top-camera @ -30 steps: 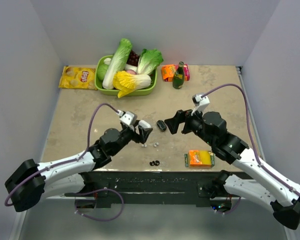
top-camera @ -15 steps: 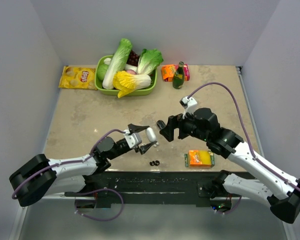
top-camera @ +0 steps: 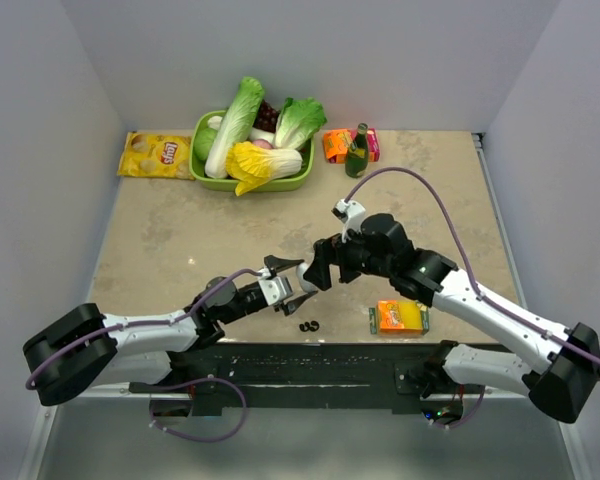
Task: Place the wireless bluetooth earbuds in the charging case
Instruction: Open the charging case.
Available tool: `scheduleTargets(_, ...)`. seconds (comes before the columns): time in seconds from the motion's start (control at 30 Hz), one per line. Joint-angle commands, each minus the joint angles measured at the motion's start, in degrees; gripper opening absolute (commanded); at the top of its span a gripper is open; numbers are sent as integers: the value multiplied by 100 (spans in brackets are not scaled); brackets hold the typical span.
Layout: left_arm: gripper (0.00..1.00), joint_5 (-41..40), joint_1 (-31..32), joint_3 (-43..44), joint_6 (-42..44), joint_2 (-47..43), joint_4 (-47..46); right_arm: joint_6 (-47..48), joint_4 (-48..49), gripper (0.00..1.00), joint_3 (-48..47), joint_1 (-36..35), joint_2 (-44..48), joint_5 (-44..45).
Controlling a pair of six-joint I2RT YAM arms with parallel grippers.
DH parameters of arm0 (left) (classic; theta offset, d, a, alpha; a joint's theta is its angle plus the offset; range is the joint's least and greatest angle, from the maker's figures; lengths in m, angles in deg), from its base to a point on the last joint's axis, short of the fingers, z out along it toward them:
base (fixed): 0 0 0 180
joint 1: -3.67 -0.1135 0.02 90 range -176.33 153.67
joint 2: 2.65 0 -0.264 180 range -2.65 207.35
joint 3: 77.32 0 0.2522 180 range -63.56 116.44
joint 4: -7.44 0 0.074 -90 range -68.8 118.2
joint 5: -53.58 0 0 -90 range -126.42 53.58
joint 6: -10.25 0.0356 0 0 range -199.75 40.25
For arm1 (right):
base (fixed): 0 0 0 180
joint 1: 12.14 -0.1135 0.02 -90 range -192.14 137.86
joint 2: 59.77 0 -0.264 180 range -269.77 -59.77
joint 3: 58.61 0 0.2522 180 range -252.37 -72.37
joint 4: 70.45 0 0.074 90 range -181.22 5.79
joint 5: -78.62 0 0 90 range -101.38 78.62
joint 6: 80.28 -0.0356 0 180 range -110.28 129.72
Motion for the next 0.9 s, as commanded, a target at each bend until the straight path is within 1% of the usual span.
scheduleTargets(0.0,0,-103,74,193,196,36,-400,131,242,98,-144,-170,-189,-184)
scheduleTargets(0.27,0,-174,144,184,231,-69,-417,184,93,98,-109,-205,-374,176)
scheduleTargets(0.4,0,-253,197,123,258,-165,-400,131,145,98,58,-197,-242,510)
scheduleTargets(0.63,0,-420,294,9,293,-368,-382,87,101,98,163,-205,-234,677)
scheduleTargets(0.87,0,-560,320,-97,319,-508,-356,-9,93,98,207,-196,21,897)
